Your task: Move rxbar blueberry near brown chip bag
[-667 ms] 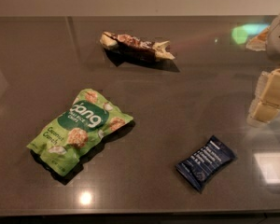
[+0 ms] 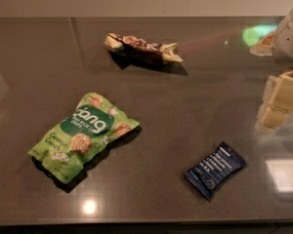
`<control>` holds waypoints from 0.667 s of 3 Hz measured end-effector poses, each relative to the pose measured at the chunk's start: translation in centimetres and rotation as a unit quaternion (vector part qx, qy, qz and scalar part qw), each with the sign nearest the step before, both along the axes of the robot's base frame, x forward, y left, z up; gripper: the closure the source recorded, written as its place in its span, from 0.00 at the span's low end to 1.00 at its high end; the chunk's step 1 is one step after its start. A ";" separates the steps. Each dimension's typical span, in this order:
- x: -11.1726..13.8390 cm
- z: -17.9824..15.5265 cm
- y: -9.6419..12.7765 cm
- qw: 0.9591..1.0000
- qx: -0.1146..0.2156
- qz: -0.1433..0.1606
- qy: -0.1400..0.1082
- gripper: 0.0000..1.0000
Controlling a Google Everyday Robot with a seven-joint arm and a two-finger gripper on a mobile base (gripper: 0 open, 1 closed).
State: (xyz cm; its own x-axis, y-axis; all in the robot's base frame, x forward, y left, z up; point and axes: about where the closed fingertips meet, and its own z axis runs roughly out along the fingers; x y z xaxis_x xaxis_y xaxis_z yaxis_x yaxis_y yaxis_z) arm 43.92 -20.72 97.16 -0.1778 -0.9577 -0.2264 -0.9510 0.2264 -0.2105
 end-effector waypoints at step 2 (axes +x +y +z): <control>-1.8 -4.0 3.2 0.991 0.051 0.120 0.042 0.00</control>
Offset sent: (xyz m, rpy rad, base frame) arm -0.0451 0.0438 -0.0712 0.1557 0.1435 0.4567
